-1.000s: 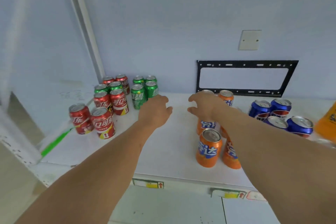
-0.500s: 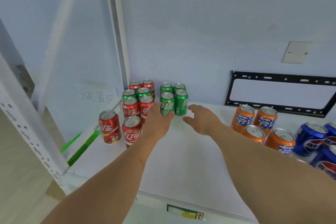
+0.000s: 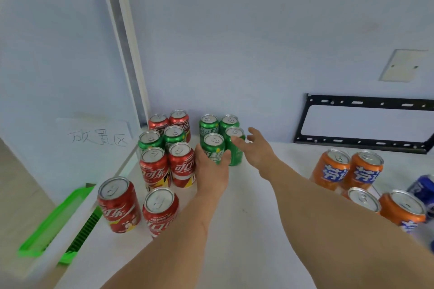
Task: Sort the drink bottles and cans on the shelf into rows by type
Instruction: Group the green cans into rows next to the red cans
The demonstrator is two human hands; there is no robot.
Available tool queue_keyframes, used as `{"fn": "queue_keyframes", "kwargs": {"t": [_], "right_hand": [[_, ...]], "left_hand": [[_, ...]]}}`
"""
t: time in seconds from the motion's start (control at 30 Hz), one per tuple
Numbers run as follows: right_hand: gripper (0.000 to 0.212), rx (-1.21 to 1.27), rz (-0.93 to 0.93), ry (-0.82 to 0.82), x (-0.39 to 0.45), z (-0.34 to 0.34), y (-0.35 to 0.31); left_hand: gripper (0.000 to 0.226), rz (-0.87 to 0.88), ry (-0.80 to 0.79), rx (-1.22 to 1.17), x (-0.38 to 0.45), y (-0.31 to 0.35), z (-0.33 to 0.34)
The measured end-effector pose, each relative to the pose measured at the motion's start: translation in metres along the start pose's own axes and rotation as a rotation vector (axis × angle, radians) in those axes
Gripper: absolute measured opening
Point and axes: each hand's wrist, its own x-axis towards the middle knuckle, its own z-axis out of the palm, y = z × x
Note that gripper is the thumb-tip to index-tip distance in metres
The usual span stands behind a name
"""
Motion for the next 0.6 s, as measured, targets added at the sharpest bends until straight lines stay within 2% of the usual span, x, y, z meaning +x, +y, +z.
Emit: {"fn": "queue_keyframes", "kwargs": {"t": [0.1, 0.2, 0.27, 0.4, 0.5, 0.6], "right_hand": [[0.083, 0.04, 0.013, -0.052, 0.014, 0.007, 0.007], [0.053, 0.091, -0.001, -0.078, 0.025, 0.012, 0.015], [0.051, 0.143, 0.001, -0.096, 0.029, 0.015, 0.021], [0.045, 0.23, 0.001, -0.095, 0.028, 0.012, 0.027], [0.037, 0.335, -0.004, -0.037, 0.02, 0.004, 0.032], [0.048, 0.442, 0.03, 0.063, 0.006, -0.001, 0.037]], "left_hand": [[0.089, -0.01, 0.015, 0.012, 0.008, -0.008, 0.005], [0.093, -0.023, 0.022, 0.004, 0.014, -0.016, 0.007], [0.092, -0.019, 0.022, 0.012, 0.018, -0.021, 0.007], [0.07, 0.022, 0.029, -0.008, 0.021, -0.023, 0.01], [0.059, 0.036, 0.032, -0.089, 0.014, -0.023, 0.011], [0.051, 0.012, 0.004, -0.174, 0.003, -0.023, 0.012]]}}
